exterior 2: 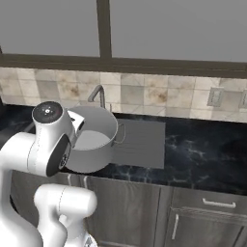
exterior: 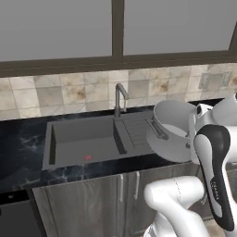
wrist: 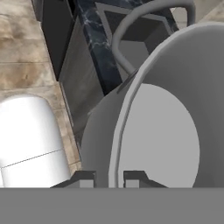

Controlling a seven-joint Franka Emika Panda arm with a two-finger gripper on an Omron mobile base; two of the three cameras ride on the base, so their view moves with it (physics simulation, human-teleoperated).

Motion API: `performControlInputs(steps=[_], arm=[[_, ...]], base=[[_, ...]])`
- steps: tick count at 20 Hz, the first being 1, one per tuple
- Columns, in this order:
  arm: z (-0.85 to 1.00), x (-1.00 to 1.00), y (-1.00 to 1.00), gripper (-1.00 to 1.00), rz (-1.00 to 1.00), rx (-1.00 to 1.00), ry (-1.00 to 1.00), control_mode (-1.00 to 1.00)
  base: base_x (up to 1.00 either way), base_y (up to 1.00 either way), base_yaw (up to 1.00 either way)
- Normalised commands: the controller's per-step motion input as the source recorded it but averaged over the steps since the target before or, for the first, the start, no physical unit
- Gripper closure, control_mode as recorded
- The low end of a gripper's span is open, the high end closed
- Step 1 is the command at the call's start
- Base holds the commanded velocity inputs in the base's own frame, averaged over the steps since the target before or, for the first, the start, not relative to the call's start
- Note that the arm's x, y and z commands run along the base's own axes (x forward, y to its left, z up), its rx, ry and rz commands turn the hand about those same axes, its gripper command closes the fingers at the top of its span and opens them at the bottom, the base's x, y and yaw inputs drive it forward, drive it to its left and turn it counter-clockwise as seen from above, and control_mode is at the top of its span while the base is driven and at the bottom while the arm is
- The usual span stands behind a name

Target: Move the pot and pan from the stove into the sink.

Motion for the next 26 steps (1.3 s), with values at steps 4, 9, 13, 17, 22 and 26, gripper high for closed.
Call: performControlInputs(steps=[4,9,13,17,22,26], arm=[[0.0,0.0,0.0,1.0,0.0,0.0,0.0,1.0],[0.0,0.0,0.0,1.0,0.0,0.0,0.0,1.0],[0.0,0.0,0.0,1.0,0.0,0.0,0.0,1.0],[0.0,0.0,0.0,1.0,0.0,0.0,0.0,1.0],[0.0,0.0,0.0,1.0,0.0,0.0,0.0,1.0],[0.0,0.0,0.0,1.0,0.0,0.0,0.0,1.0]], base=[[0.0,0.01,0.0],[0.0,0.37,0.0],[0.02,0.62,0.0],[0.05,0.68,0.0],[0.1,0.67,-0.01],[0.04,0.62,-0.01]])
